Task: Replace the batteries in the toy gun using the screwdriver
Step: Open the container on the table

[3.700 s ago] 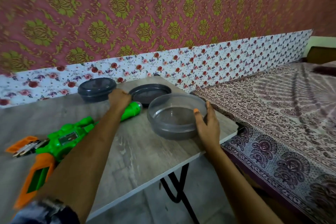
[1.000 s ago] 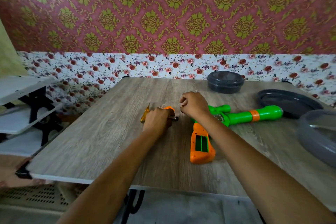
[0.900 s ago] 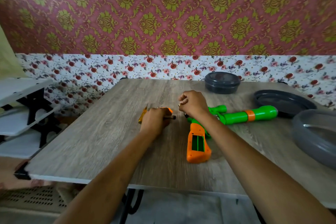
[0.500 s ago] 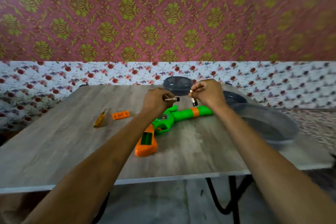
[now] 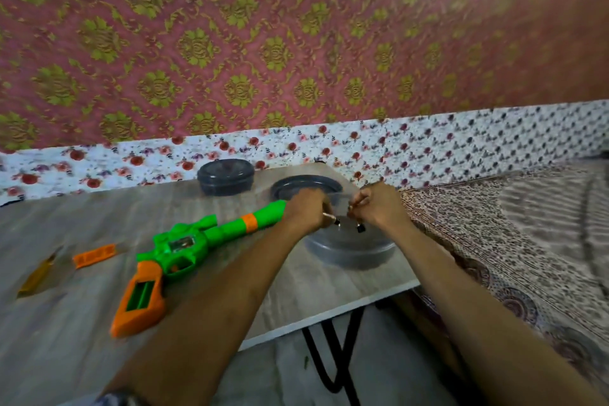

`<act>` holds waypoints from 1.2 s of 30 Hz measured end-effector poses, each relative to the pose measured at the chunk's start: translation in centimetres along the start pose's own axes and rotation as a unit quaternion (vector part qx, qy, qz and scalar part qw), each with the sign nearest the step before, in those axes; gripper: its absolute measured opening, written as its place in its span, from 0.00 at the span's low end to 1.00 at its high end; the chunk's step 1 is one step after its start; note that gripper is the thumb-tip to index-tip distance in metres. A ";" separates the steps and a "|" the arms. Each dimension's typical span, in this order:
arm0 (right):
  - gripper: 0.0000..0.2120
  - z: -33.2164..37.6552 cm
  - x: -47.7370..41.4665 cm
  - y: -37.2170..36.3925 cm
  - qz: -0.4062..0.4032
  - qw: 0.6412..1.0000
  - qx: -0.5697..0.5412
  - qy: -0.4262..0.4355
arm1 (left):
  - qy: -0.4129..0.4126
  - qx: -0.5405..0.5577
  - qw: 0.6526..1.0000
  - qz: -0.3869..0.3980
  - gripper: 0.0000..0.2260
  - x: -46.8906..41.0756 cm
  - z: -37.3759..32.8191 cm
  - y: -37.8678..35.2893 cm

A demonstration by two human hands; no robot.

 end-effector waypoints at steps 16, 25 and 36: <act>0.06 -3.9 -2.4 -5.5 0.106 0.977 0.183 -0.032 | -0.063 -0.096 0.985 0.126 0.12 -2.3 -1.6 -4.8; 0.29 -6.1 -3.3 -1.8 -0.009 0.982 0.189 -0.022 | 0.028 0.036 0.997 -0.069 0.08 -6.0 5.9 1.9; 0.25 -8.6 -3.1 -2.6 -0.024 0.996 0.032 -0.076 | 0.038 -0.017 0.997 0.062 0.07 -12.7 9.3 -3.9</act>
Point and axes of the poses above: each hand's wrist, its own x-axis away from the middle knuckle, its own y-axis out of the back of the hand, z = x × y, the point moved 9 cm from there along -x, towards the middle knuckle, and after that the axes turned 2 degrees about -z, right-handed, at the moved point
